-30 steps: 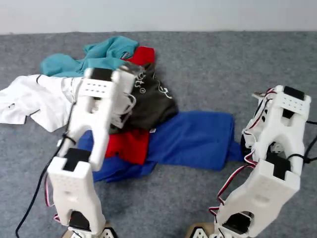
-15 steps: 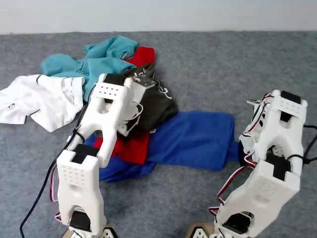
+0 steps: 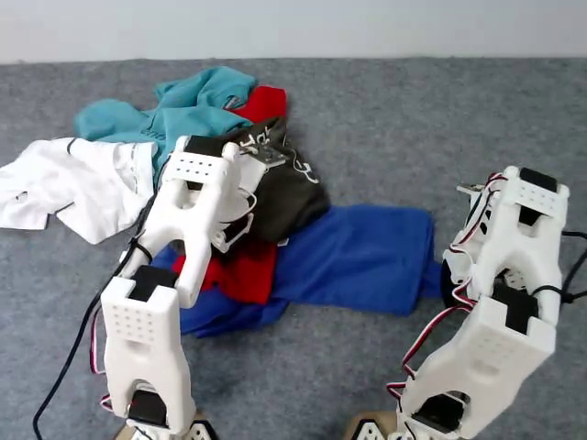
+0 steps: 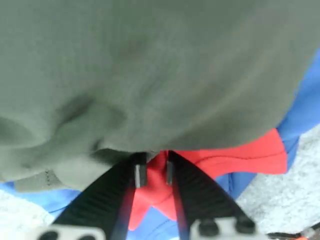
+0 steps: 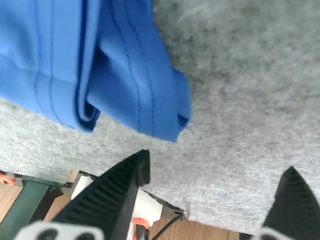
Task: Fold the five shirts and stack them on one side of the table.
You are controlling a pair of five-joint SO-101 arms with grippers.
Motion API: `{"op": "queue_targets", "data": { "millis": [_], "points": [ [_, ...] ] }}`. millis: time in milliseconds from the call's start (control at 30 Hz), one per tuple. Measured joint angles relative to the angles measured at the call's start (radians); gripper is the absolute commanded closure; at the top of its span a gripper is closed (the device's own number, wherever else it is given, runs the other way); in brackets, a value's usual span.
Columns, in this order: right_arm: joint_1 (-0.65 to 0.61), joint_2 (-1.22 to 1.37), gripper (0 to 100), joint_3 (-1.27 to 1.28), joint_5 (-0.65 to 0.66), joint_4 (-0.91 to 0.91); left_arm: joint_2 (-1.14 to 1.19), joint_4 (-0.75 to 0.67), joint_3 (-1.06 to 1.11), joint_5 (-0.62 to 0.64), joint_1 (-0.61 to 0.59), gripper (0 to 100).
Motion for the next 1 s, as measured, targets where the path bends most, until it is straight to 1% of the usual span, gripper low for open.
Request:
{"op": "queue_targets", "data": {
  "millis": [100, 233, 333, 500, 633, 733, 867, 1000],
  "points": [
    [0.000, 0.000, 60.4, 0.000, 0.000, -0.002, 0.002, 0.000, -0.041, 0.012, -0.043, 92],
    [0.000, 0.000, 60.4, 0.006, 0.000, -0.009, 0.003, 0.002, -0.138, 0.114, -0.118, 92],
    [0.000, 0.000, 60.4, 0.006, 0.000, -0.009, 0.003, 0.003, -0.146, 0.149, -0.118, 92],
    [0.000, 0.000, 60.4, 0.006, 0.000, -0.009, -0.064, 0.003, -0.058, 0.161, -0.097, 92],
    [0.000, 0.000, 60.4, 0.006, 0.000, -0.009, -0.169, 0.003, 0.051, 0.146, -0.092, 92],
    [0.000, 0.000, 60.4, 0.006, 0.000, -0.009, -0.181, 0.003, 0.126, 0.117, -0.086, 92],
    [0.000, 0.000, 60.4, 0.006, 0.000, -0.009, -0.183, 0.006, 0.140, 0.110, -0.087, 91],
    [0.000, 0.000, 60.4, 0.006, 0.000, -0.009, -0.157, 0.006, 0.140, 0.109, -0.081, 88]
  ]
}}
